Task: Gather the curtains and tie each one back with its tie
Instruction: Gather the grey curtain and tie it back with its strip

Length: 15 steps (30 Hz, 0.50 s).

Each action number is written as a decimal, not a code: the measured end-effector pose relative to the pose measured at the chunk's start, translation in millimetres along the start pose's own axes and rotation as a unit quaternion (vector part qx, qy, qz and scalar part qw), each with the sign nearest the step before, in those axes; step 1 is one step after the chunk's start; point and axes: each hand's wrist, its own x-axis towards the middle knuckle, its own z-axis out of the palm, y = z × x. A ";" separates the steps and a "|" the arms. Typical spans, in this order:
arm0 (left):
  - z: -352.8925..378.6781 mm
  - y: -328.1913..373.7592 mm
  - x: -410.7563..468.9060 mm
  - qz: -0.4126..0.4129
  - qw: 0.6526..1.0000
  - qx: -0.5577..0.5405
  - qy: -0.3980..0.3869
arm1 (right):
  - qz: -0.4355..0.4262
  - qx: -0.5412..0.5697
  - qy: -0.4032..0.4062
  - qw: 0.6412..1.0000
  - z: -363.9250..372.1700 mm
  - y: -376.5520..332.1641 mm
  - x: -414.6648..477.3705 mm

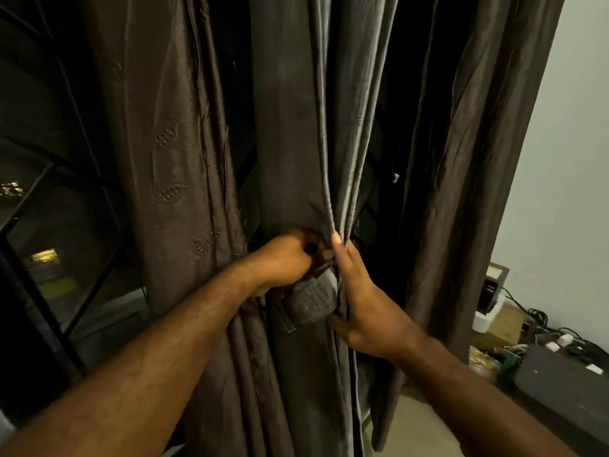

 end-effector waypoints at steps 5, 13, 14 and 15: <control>0.2 2.3 0.5 0.020 0.999 0.030 -0.033 | -0.002 0.243 0.222 0.944 10.7 -5.8 2.9; -1.8 4.6 -7.3 0.023 0.998 -0.004 -0.061 | 0.069 0.405 0.280 0.868 14.4 -16.5 6.9; -2.5 5.8 -8.8 0.023 0.998 0.000 -0.066 | 0.077 0.411 0.284 0.863 15.1 -17.1 7.1; -3.0 7.8 -10.3 0.021 0.997 0.002 -0.070 | 0.087 0.410 0.292 0.860 15.5 -16.9 7.6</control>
